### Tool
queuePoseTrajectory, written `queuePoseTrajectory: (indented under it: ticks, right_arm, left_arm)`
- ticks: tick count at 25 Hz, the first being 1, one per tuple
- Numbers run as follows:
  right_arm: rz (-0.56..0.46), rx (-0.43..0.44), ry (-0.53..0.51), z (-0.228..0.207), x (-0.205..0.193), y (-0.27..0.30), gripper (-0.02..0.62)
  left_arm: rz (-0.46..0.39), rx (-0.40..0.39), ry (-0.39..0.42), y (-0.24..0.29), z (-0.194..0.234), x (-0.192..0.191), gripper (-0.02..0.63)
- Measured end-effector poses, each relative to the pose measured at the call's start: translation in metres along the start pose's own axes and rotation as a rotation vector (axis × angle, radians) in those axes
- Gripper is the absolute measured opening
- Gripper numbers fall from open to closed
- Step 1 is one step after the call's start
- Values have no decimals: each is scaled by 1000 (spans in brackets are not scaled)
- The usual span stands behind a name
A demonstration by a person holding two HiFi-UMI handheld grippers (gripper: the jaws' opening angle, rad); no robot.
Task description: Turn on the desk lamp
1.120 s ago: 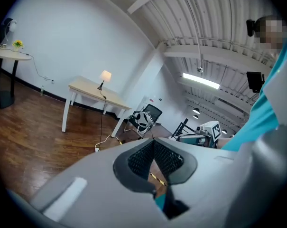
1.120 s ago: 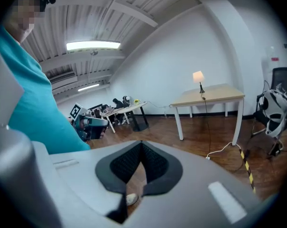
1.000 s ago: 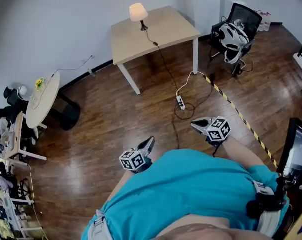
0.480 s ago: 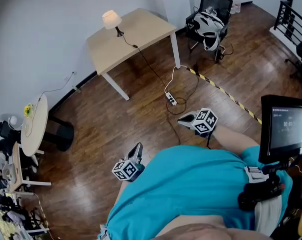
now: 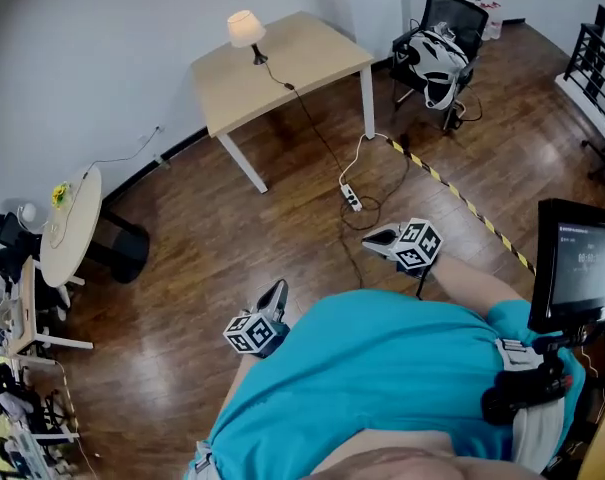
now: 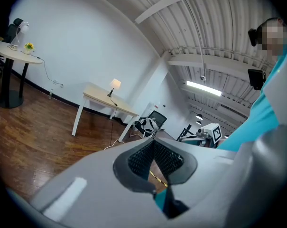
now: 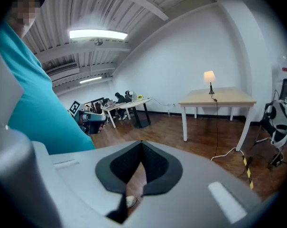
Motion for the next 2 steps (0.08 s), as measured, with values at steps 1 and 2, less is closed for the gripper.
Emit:
queuePoseTrajectory:
  ticks: [1, 2]
  right_arm:
    - [-8, -9, 6, -1, -7, -4, 0]
    - [-17, -18, 12, -1, -14, -8, 0]
  left_arm:
    - [8, -6, 6, 3, -1, -6, 1]
    - [16, -12, 13, 6, -1, -12, 1]
Point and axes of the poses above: the fingertips, and each gripper's own axes: y forward along the fingers, z to its left, x out of its top, the point moved 1 cm from there along -y, backward along the fingers, and after that the axes turned 13 degrees about x, right-handed, at the moved point
